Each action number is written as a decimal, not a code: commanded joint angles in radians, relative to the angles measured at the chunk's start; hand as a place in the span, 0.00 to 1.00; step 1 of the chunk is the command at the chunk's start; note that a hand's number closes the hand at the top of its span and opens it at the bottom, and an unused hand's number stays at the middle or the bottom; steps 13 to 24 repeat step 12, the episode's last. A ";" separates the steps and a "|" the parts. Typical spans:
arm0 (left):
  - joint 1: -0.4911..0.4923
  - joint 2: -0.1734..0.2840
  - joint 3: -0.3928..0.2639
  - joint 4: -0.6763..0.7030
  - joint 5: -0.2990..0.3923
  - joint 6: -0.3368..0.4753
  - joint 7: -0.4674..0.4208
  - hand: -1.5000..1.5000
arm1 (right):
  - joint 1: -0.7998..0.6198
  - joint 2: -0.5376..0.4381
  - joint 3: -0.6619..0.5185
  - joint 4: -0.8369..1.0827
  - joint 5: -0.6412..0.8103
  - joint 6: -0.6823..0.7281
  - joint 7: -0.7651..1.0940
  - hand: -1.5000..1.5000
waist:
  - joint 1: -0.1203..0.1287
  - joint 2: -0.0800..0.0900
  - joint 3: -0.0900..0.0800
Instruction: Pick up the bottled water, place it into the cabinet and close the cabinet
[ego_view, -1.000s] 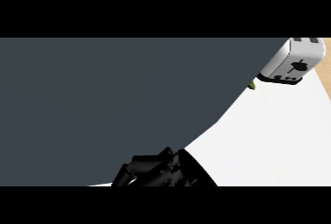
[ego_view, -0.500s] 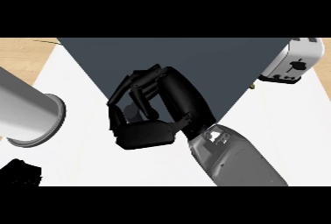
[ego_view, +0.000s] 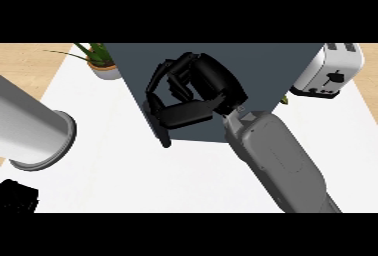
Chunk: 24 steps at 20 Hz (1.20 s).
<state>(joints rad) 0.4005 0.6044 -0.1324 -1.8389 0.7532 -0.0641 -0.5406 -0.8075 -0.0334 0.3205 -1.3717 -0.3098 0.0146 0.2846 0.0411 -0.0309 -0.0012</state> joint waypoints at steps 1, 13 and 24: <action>-0.007 0.000 -0.006 -0.007 -0.001 -0.007 0.014 1.00 | -0.062 -0.092 -0.138 0.220 0.002 0.030 -0.050 1.00 | 0.007 0.052 0.001; -0.076 -0.009 -0.002 0.007 -0.003 0.007 0.043 1.00 | -0.026 -0.090 -0.122 0.257 0.017 0.063 -0.127 1.00 | 0.003 0.055 0.001; -0.076 -0.009 -0.002 0.007 -0.003 0.007 0.043 1.00 | -0.026 -0.090 -0.122 0.257 0.017 0.063 -0.127 1.00 | 0.003 0.055 0.001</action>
